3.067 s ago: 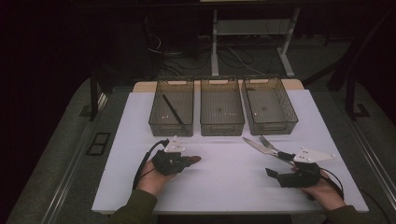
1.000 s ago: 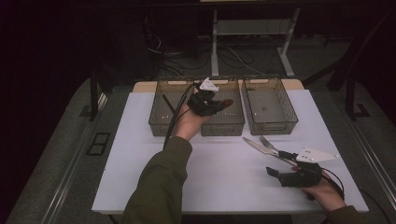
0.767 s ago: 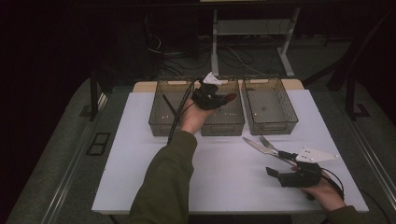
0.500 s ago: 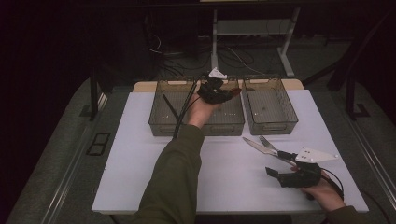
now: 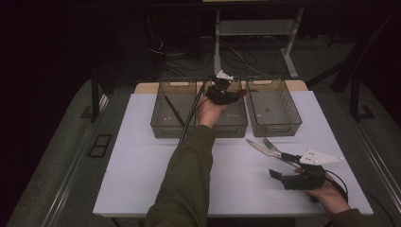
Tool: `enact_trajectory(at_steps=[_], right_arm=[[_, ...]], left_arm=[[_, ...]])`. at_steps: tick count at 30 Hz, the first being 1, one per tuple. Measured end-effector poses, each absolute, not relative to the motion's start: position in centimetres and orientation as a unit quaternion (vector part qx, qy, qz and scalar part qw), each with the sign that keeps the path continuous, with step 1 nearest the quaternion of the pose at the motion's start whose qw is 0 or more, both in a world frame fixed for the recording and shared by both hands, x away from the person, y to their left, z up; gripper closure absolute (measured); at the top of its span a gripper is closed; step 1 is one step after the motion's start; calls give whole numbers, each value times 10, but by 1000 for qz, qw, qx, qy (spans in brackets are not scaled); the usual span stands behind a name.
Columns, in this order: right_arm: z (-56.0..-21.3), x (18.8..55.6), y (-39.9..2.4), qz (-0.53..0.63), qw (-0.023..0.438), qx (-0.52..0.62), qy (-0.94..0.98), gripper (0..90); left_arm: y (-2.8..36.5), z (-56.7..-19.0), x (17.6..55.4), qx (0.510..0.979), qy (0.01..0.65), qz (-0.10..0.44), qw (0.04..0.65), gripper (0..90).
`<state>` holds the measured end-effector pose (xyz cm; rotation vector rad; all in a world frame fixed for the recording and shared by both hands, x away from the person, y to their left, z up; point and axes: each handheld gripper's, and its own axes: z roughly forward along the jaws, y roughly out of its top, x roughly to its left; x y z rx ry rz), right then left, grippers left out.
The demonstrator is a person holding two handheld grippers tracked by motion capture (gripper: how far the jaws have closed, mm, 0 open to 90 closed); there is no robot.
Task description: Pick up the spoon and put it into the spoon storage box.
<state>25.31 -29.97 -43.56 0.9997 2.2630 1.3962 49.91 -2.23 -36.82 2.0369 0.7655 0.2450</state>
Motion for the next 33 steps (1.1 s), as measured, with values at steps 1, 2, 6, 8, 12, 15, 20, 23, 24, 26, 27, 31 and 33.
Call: enact_trajectory(at_steps=[1,2,6,8,12,15,20,23,24,26,27,31,33], right_arm=[[-436,253,-300,486,149,347,788,181],[-435,253,-300,486,149,348,788,181],[-435,253,-301,489,150,348,786,181],[-435,253,-301,488,150,348,786,180],[-435,253,-300,488,150,348,786,180],[-436,253,-300,487,149,348,787,180],[-436,255,-300,485,151,350,787,181],[-437,256,-300,483,150,351,788,181],[-437,256,-300,482,150,350,789,180],[-437,256,-299,481,150,350,790,181],[-437,256,-299,481,150,349,790,181],[-437,256,-299,480,151,350,790,181],[-437,256,-300,480,150,351,790,181]], left_arm=[[-23,-370,500,827,315,98,455,801],[-23,-371,500,829,319,96,449,800],[-22,-374,502,832,326,105,436,735],[-22,-373,501,828,334,107,437,716],[-19,-369,500,827,330,116,440,683],[-18,-365,498,826,325,114,447,658],[-16,-356,492,831,304,113,451,587],[-15,-351,485,837,288,114,451,548],[-13,-349,483,840,281,112,450,533],[-10,-347,478,842,275,106,451,510],[-9,-345,475,843,271,107,451,497],[-2,-343,463,845,264,107,452,466],[2,-341,458,845,262,109,454,451]])
